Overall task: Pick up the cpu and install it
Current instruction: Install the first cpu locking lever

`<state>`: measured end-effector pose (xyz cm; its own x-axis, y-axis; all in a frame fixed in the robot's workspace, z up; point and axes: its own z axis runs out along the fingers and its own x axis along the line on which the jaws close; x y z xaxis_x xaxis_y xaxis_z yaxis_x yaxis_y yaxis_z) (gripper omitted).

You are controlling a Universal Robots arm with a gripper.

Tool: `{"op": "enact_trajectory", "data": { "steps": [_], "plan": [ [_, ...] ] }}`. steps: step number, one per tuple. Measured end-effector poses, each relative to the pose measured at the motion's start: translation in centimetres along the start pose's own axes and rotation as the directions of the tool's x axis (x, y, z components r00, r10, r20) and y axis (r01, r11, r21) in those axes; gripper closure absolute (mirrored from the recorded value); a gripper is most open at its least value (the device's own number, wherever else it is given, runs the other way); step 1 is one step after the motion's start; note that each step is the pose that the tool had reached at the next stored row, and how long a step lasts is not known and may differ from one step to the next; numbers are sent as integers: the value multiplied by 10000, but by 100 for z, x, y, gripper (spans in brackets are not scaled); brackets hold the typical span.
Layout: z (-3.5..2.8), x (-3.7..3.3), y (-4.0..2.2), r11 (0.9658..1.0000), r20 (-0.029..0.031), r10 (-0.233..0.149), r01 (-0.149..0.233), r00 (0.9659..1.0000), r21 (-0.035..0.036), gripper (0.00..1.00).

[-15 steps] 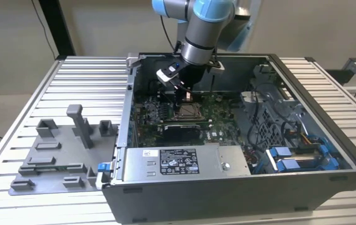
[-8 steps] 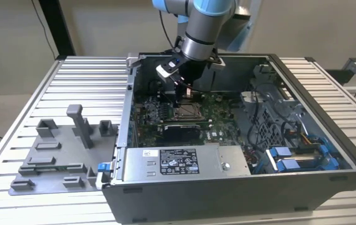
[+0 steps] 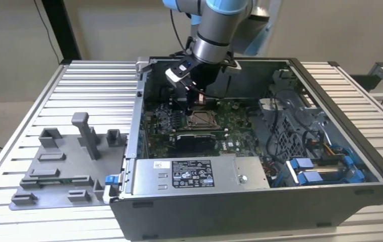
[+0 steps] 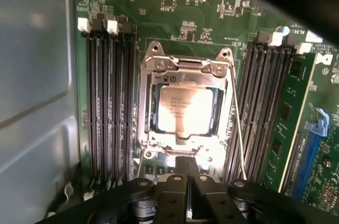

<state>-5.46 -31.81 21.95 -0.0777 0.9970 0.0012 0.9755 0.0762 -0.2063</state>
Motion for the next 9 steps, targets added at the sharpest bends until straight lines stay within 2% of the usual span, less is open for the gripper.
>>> {"op": "enact_trajectory", "data": {
  "steps": [4, 7, 8, 9],
  "plan": [
    [23, -42, -105, 10000, -5, -1, 1, 10000, -21, 100],
    [37, -61, -175, 10000, -25, -5, 5, 10000, -64, 100],
    [39, -68, -190, 10000, -80, -17, 16, 10000, -83, 100],
    [39, -73, -196, 9999, -212, -46, 44, 9998, -98, 100]
  ]
}}
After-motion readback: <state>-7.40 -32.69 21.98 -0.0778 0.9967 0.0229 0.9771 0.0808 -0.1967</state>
